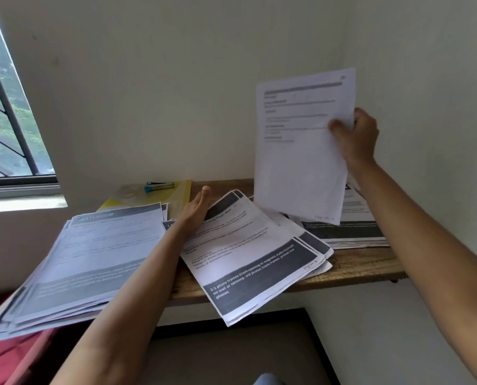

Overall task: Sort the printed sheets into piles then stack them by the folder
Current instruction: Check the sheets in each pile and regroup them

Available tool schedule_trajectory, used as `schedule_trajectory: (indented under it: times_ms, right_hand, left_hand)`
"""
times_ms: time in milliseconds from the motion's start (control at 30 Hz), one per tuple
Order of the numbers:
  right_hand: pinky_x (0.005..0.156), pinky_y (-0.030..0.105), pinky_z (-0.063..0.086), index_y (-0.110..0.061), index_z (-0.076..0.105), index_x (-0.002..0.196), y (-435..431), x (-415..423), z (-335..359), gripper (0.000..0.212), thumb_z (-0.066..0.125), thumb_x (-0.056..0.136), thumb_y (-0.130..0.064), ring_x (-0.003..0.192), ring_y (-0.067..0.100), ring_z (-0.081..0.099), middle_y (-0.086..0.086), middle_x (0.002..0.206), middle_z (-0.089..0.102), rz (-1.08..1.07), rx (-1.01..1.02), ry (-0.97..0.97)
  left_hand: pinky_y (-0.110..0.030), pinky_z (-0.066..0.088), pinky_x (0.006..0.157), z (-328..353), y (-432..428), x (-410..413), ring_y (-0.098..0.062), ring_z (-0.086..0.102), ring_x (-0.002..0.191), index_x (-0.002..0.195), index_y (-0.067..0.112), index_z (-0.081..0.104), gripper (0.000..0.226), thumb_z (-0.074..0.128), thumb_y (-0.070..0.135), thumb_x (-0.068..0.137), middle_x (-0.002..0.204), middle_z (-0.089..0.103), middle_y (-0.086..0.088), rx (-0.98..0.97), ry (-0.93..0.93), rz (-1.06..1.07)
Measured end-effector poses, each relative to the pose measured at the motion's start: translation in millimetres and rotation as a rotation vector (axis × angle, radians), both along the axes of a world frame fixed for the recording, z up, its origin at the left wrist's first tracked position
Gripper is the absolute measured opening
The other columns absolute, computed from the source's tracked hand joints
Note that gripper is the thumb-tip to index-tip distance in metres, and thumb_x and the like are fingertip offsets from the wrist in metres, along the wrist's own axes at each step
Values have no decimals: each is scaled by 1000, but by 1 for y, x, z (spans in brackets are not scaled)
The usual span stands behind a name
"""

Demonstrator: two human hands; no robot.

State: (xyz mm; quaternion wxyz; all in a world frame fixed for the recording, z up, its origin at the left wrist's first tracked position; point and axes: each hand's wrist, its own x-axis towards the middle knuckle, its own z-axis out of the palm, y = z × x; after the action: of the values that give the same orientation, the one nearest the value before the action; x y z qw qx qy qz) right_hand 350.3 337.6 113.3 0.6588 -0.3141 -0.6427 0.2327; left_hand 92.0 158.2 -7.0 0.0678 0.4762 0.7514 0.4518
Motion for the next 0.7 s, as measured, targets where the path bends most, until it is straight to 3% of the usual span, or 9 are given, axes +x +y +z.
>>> schedule_trajectory:
  times_ms: [67, 133, 267, 333, 433, 500, 567, 633, 700]
  right_hand:
    - [51, 15, 37, -14, 56, 79, -1, 10, 10, 8, 62, 76, -18, 58, 2, 48, 0, 77, 60, -15, 33, 66]
    - [56, 18, 40, -16, 57, 81, -1, 18, 17, 9, 62, 75, -21, 58, -5, 49, -2, 77, 61, -18, 58, 124]
    - [59, 17, 43, -20, 57, 77, -4, 26, 29, 9, 64, 78, -14, 56, -12, 51, -14, 70, 61, 70, 48, 175]
    - [57, 14, 43, -23, 57, 72, -5, 20, 28, 20, 67, 82, -9, 54, -12, 51, -20, 60, 62, 200, -3, 78]
    - [54, 13, 46, -18, 61, 81, -5, 0, 9, 17, 67, 85, -3, 53, -9, 55, -23, 58, 65, 420, -122, -123]
    - [55, 17, 50, -10, 64, 89, -5, -16, -12, 10, 69, 83, -4, 55, -5, 58, -18, 61, 67, 495, -180, -252]
    - [59, 24, 49, -10, 65, 88, -5, -34, -35, 10, 70, 82, -5, 57, 1, 60, -9, 66, 68, 538, -245, -373]
    - [60, 26, 49, -10, 65, 87, -9, -51, -55, 8, 71, 82, -6, 65, 12, 62, 3, 81, 67, 526, -315, -499]
    - [66, 29, 52, -4, 66, 100, -14, -67, -73, 19, 70, 83, -9, 80, 22, 64, 9, 94, 66, 480, -359, -607]
  left_hand:
    - [-43, 32, 110, -2, 0, -3, -32, 47, 128, 141, 12, 46, 137, -6, 99, 49, 135, 55, -17, -16, -67, -19]
    - [-47, 32, 111, -9, 4, -9, -33, 47, 129, 140, 11, 48, 145, -7, 102, 42, 136, 55, -17, -10, -83, -13]
    - [-49, 40, 106, -8, 3, -11, -33, 55, 121, 133, 8, 53, 123, -1, 93, 63, 130, 59, -15, 114, -122, 2]
    - [-44, 43, 103, -2, 1, -8, -32, 58, 115, 128, 7, 56, 107, 3, 83, 74, 120, 62, -12, 165, -184, -7]
    - [-49, 45, 101, -3, 7, -15, -31, 61, 108, 122, 14, 59, 76, 8, 63, 95, 117, 65, -13, 186, -261, -7]
    - [-51, 45, 100, -11, 13, -29, -29, 64, 101, 112, 16, 64, 83, 8, 72, 90, 103, 69, -10, 214, -325, -6]
    - [-50, 42, 103, -14, 17, -41, -31, 63, 103, 116, 12, 66, 99, 6, 83, 80, 100, 70, -12, 230, -399, -24]
    - [-43, 44, 101, -4, 8, -36, -30, 62, 103, 119, 9, 64, 98, 0, 75, 86, 103, 69, -14, 242, -465, -55]
    - [-34, 45, 95, 4, 4, -35, -26, 61, 101, 124, 7, 59, 92, -7, 64, 92, 107, 67, -13, 270, -543, -70]
